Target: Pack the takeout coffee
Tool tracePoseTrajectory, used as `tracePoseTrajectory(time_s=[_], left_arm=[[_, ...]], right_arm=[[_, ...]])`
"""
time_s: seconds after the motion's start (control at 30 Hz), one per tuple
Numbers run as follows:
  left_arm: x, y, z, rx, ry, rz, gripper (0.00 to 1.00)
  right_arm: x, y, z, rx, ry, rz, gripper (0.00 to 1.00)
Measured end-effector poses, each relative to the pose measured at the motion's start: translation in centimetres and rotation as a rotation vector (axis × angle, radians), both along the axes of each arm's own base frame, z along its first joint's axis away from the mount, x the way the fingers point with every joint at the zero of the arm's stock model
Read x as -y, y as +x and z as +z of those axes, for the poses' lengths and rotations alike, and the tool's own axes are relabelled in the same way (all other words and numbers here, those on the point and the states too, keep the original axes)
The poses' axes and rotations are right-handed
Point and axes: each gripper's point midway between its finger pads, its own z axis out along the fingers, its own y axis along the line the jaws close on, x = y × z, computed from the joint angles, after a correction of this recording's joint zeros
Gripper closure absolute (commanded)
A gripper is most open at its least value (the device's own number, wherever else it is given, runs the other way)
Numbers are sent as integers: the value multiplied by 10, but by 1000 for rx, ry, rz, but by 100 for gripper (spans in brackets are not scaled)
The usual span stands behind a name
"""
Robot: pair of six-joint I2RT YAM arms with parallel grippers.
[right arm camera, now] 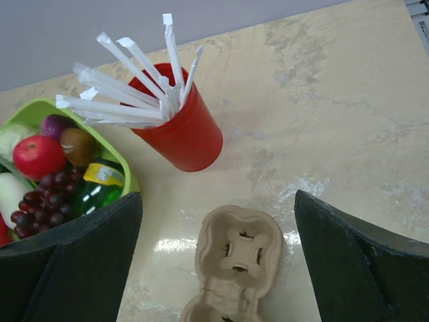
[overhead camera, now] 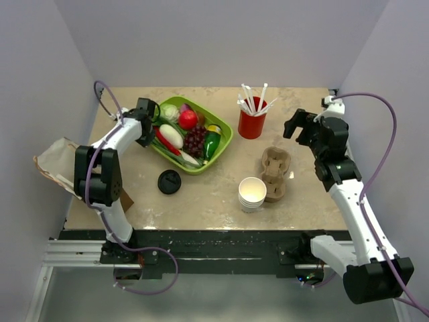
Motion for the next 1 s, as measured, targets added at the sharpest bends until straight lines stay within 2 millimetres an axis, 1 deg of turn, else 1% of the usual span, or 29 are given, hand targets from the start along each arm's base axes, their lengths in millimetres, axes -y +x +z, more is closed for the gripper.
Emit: tracePoseTrajectory(time_s=[0.13,0.2,0.27,0.37,0.53,0.63,0.67,0.73,0.77,0.8,0.83,0.9,0.93,0.97,1.0], left_arm=[[-27,19,0,8,9,128,100],[-36,33,0,29,8,194,100],[-41,49,0,62,-5,258,100],[-42,71,0,125,-44,338,100],[-37,96,1,194,-97,414,100],[-30,111,2,221,-111,428,100],[-26,116,2,230,-115,428,98],[-16,121,3,251,-125,426,90],[-10,122,3,257,-128,425,79],[-4,121,3,261,-129,425,72],[2,121,3,266,-126,422,63],[16,122,4,277,-142,408,51],[24,124,5,287,-150,398,39],[31,126,6,297,-158,388,32],[36,126,7,299,-159,376,28]], right_arm=[[4,5,-1,-12,-20,-18,2],[5,8,-1,-15,-28,-26,2],[7,10,-2,-22,-36,-33,2],[7,12,-6,-40,-42,-32,2],[7,16,-15,-73,-51,-34,2],[8,18,-18,-88,-55,-41,2],[8,19,-19,-90,-57,-44,2],[9,19,-20,-96,-60,-49,2],[10,19,-20,-96,-62,-51,2],[10,19,-20,-96,-63,-51,2],[10,19,-20,-95,-63,-51,2],[10,19,-19,-94,-63,-51,2],[10,20,-19,-93,-63,-51,2],[10,20,-19,-92,-63,-50,2],[10,20,-19,-92,-63,-50,2]])
